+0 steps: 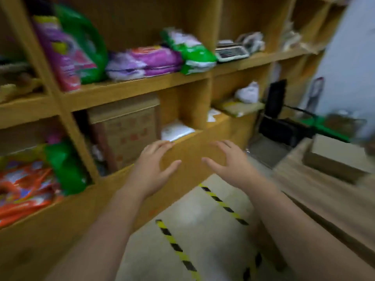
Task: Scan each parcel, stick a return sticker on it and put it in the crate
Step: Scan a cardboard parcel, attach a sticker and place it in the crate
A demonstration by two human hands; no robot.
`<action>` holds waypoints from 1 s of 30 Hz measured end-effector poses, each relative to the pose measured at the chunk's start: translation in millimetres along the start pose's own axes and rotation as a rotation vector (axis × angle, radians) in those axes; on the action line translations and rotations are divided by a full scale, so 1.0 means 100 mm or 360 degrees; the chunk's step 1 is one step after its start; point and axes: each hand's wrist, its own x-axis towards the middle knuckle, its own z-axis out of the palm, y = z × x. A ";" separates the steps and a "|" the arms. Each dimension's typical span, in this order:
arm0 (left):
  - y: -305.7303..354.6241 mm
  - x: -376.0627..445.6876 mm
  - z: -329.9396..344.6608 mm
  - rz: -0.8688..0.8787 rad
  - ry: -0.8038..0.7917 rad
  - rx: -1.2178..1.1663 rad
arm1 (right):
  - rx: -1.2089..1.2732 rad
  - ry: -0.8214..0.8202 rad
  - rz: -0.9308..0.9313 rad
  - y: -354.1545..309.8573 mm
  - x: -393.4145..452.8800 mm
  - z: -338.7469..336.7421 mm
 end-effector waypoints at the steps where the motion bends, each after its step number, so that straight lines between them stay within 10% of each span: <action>1: 0.31 0.18 0.21 0.0091 -0.0039 -0.0066 | -0.0014 0.0092 0.0084 0.25 -0.12 -0.27; 15: 3.85 0.64 3.07 0.0707 -0.0591 -0.0587 | -0.0056 0.0494 0.1042 3.24 -2.49 -2.53; 30: 4.14 2.07 5.07 0.0493 -0.0842 -0.0487 | 0.0027 0.0267 0.1254 5.32 -1.66 -2.60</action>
